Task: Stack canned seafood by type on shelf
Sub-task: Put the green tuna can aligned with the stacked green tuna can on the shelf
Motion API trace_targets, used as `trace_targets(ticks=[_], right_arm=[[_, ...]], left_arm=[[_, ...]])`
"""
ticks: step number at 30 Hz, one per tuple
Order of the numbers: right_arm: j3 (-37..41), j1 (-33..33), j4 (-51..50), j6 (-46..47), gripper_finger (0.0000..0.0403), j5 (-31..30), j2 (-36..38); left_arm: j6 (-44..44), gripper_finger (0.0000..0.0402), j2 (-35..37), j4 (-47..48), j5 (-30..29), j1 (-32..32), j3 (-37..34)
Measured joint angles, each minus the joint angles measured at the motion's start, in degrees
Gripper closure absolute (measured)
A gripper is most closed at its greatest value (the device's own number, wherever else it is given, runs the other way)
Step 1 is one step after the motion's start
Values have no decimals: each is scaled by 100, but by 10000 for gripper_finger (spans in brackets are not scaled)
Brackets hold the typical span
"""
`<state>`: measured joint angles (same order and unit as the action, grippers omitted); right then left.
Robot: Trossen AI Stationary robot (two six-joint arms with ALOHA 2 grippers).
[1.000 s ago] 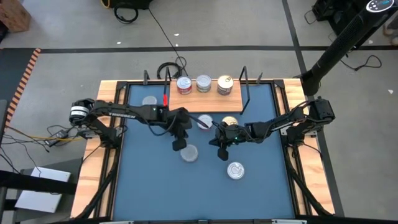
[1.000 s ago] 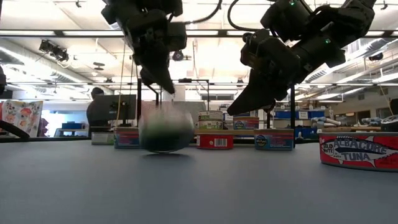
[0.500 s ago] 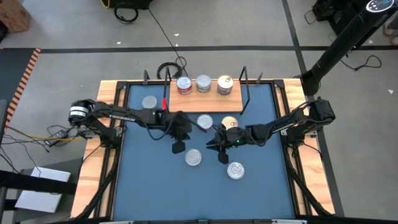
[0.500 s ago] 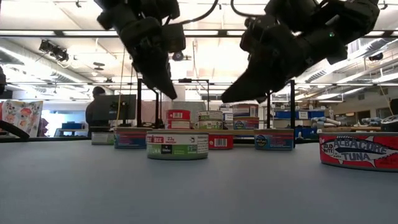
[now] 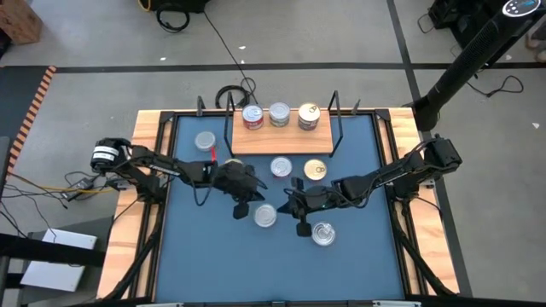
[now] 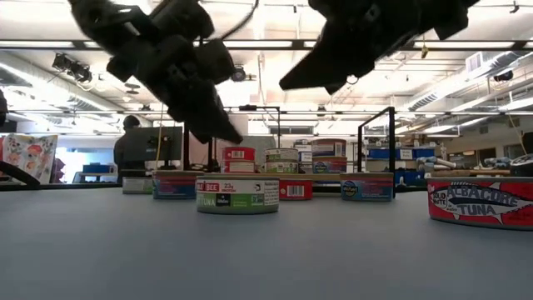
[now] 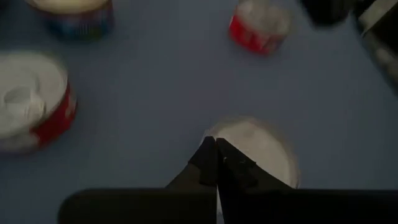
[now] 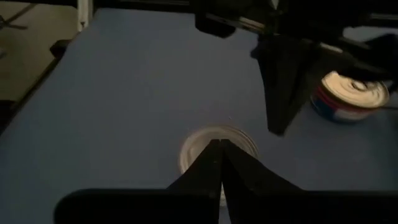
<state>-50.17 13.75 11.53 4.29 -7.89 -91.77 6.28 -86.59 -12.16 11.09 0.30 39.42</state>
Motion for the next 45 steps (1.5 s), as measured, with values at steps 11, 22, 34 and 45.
trace_targets(ticks=[11,22,34,45], right_arm=[[-515,12,-709,166,338,1,0],[-1744,-3,-1693,218,340,27,-1094],[-2468,117,-2461,-50,339,536,-1967],[-2468,168,-2592,-450,335,274,-2539]], left_arm=[[5,401,350,-2253,-513,-79,-1169],[-322,401,348,-3549,-998,-79,-1537],[-764,401,346,-3652,-1449,-29,-1535],[-1067,401,344,-3635,-1579,-29,-1535]])
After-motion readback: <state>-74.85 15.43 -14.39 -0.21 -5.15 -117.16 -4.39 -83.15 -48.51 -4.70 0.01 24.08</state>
